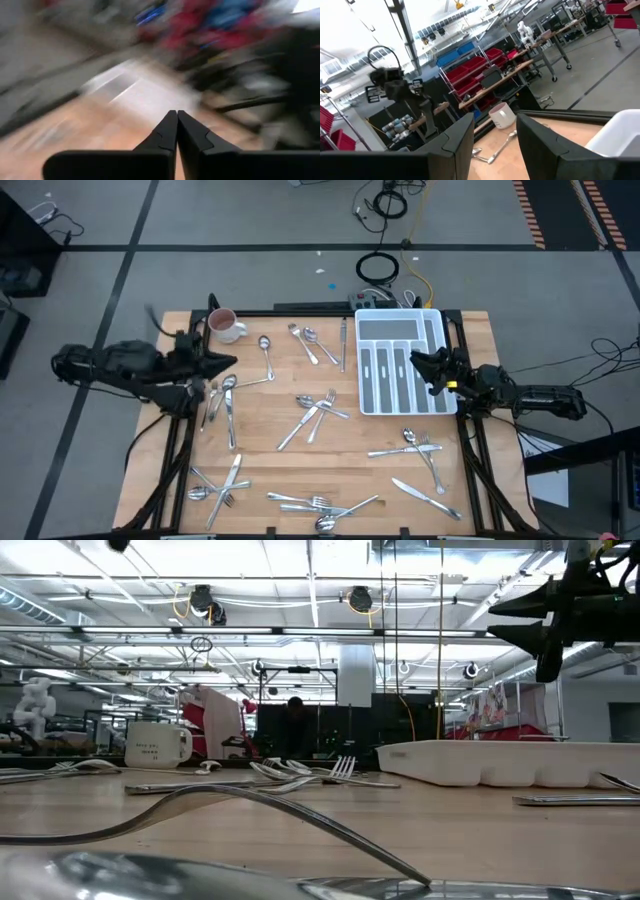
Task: Sort silverware
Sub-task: Put the silver spoon into the silverware tray
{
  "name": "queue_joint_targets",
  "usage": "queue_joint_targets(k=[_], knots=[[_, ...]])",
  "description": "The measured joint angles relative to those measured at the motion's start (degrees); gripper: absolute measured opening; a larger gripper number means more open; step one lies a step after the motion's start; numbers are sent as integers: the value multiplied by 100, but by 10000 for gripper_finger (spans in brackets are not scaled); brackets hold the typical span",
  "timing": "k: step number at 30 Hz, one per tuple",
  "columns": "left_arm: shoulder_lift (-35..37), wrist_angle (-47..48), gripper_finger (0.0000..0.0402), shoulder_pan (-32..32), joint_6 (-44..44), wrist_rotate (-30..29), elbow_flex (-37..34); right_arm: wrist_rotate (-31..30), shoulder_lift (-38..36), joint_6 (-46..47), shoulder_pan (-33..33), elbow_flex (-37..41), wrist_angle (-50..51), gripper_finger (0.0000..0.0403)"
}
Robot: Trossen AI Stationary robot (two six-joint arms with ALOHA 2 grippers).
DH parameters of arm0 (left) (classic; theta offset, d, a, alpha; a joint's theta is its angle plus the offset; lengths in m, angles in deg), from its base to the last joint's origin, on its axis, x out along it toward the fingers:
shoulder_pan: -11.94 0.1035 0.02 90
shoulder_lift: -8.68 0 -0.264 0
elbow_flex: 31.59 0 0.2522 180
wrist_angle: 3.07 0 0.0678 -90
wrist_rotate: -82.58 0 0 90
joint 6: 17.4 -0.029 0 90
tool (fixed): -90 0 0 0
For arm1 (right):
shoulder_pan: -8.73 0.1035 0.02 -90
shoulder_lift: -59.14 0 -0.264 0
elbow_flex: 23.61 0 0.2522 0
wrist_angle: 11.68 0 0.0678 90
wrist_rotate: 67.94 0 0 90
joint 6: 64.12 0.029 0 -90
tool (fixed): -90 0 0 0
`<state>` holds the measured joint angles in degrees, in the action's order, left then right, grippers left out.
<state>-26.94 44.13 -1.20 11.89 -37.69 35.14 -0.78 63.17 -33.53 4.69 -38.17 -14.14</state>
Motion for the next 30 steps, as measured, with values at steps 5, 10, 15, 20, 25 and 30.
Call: queue_joint_targets(k=[5,10,15,20,25,30], knots=[[-794,2545,13,9,2710,-1126,564,-41,0,23,0,0,218,142],[-1256,2905,13,84,3807,-1123,494,-128,0,237,-2,0,432,144],[-1835,2801,29,367,3936,-1063,483,-103,2,676,-2,0,614,171],[-2478,2902,81,495,3641,-191,482,69,0,664,0,0,647,201],[-3128,3695,120,660,4407,152,481,70,0,668,0,0,785,214],[-3628,4534,122,934,4925,641,476,70,1,675,0,0,868,214]])
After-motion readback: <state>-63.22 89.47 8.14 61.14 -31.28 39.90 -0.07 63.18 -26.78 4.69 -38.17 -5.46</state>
